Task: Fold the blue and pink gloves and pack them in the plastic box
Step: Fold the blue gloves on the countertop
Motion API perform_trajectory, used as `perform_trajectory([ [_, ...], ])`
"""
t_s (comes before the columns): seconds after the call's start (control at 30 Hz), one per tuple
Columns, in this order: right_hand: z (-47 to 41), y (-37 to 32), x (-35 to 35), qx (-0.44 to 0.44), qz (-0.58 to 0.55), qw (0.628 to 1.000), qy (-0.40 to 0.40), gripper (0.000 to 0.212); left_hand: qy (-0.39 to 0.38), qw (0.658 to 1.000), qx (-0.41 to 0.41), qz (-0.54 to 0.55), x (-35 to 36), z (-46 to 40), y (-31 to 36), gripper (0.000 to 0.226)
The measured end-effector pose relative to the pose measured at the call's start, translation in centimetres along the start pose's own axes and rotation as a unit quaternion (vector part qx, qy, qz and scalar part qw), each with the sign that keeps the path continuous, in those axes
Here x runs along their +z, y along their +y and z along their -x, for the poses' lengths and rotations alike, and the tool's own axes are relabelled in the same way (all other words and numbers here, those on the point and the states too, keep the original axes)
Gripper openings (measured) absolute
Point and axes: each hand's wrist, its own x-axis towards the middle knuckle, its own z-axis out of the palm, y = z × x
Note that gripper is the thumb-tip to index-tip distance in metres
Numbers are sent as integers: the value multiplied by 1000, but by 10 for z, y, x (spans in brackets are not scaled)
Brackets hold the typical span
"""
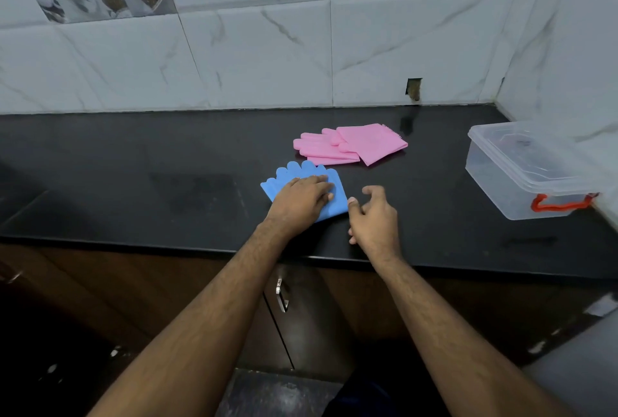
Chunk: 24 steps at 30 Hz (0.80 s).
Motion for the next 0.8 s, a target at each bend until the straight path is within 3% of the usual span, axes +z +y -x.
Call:
perform_trajectory([
  [0.13,3,5,-9,-62,36,997,17,24,25,1000,3,13,6,0,15,42],
  [0.33,1,16,-27,-116,143,983,22,28,51,997,38,40,16,1,46,42],
  [0.53,6,40,-71,-162,368,915,40,42,40,993,50,100,45,-12,90,47],
  [0.67,14,56,-103,-162,412,896,44,53,-3,989,30,147,68,-24,120,52],
  [0.8,23,67,-132,-143,405,899,79,48,-15,989,37,145,84,-41,146,52],
])
